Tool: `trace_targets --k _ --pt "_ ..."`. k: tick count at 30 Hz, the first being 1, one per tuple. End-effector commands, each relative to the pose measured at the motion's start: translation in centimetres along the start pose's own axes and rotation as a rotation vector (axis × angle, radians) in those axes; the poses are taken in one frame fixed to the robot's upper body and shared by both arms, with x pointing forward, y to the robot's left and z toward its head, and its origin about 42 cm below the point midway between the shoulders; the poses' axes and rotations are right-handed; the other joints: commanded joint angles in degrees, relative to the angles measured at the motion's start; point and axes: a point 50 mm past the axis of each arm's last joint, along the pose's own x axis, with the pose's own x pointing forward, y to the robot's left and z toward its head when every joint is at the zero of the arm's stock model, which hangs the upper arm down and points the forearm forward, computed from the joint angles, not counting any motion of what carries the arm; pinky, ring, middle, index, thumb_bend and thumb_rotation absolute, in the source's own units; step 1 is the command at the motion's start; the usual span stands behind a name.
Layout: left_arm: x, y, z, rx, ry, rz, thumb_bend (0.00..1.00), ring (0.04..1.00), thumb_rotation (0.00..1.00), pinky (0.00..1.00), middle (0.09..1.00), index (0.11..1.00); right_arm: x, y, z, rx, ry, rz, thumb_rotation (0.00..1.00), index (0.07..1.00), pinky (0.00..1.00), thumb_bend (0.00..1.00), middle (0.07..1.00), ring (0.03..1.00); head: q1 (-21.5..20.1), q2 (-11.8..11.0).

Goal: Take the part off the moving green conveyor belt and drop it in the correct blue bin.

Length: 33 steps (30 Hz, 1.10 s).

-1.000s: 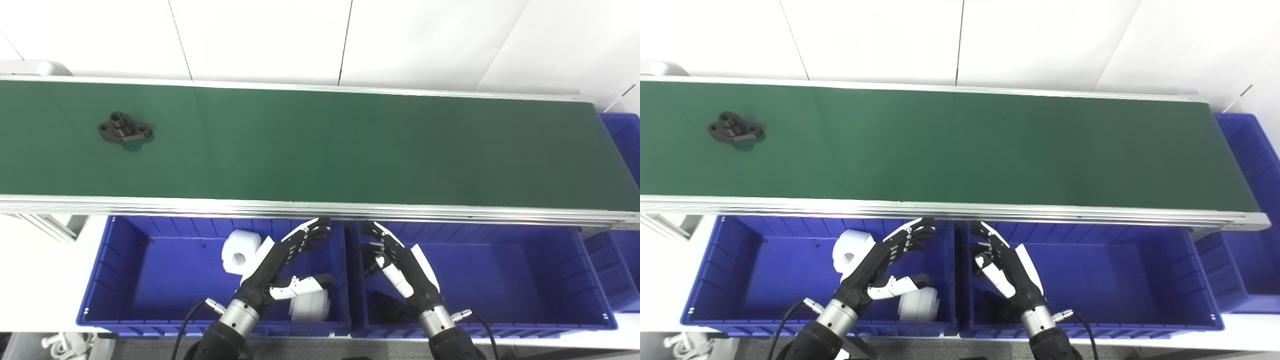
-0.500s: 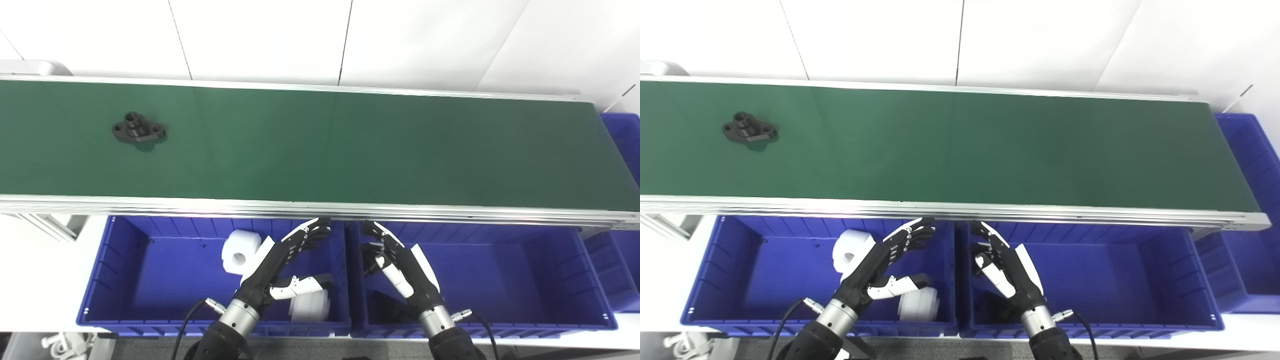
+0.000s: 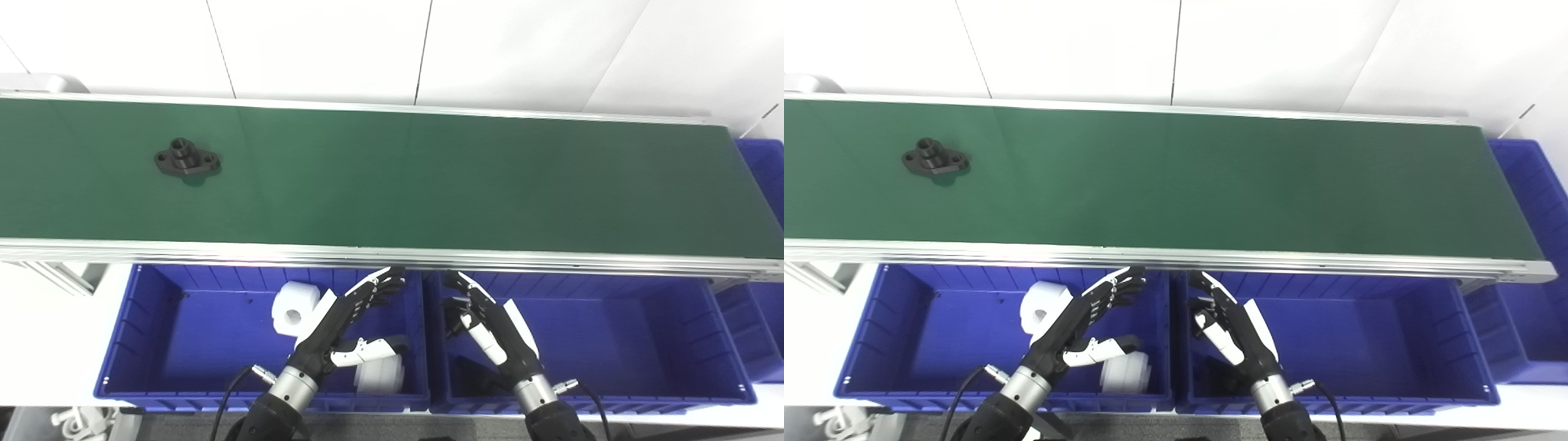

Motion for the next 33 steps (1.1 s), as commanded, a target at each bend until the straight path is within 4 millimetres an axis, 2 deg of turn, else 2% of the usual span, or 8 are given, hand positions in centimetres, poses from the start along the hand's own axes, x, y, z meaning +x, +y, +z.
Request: trace_targets --k 1,19,26,27,28,29,33 --pt "0.9 -0.1 1.2 0.013 -0.079 0.009 0.69 0.853 0.63 0.81 0.853 0.869 0.4 -0.4 1.0 -0.004 -0.078 -0.005 1.00 0.896 0.71 0.85 0.882 0.768 0.08 0.01" --pt "0.9 -0.1 0.9 0.009 -0.079 0.006 0.68 0.849 0.62 0.81 0.849 0.869 0.5 -0.3 0.7 -0.007 -0.070 -0.001 1.00 0.895 0.71 0.85 0.882 0.768 0.02 -0.51" --pt "1.0 -0.6 -0.4 0.003 -0.078 0.002 0.69 0.840 0.61 0.80 0.839 0.860 0.5 -0.3 -0.3 -0.007 -0.068 0.005 1.00 0.884 0.69 0.81 0.876 0.764 2.11 -6.57" --pt "1.2 -0.7 -0.8 0.004 -0.078 0.001 0.69 0.834 0.61 0.79 0.834 0.856 0.6 -0.3 -0.7 -0.008 -0.065 0.003 1.00 0.882 0.69 0.81 0.869 0.760 2.54 -7.99" --pt "1.3 -0.7 -1.0 0.006 -0.078 0.000 0.69 0.833 0.61 0.79 0.833 0.855 0.7 -0.3 -0.9 -0.008 -0.066 0.001 1.00 0.881 0.69 0.81 0.867 0.759 2.54 -7.99" --pt "1.4 -0.7 -1.2 0.007 -0.073 -0.001 0.70 0.828 0.61 0.78 0.829 0.850 0.8 -0.4 -1.2 -0.008 -0.069 0.001 1.00 0.877 0.68 0.81 0.861 0.756 2.84 -9.16" --pt "1.9 -0.7 -1.7 0.019 -0.073 -0.001 0.72 0.813 0.61 0.76 0.818 0.836 1.3 -0.5 -1.9 -0.008 -0.063 0.001 1.00 0.868 0.67 0.83 0.849 0.744 3.37 -10.78"
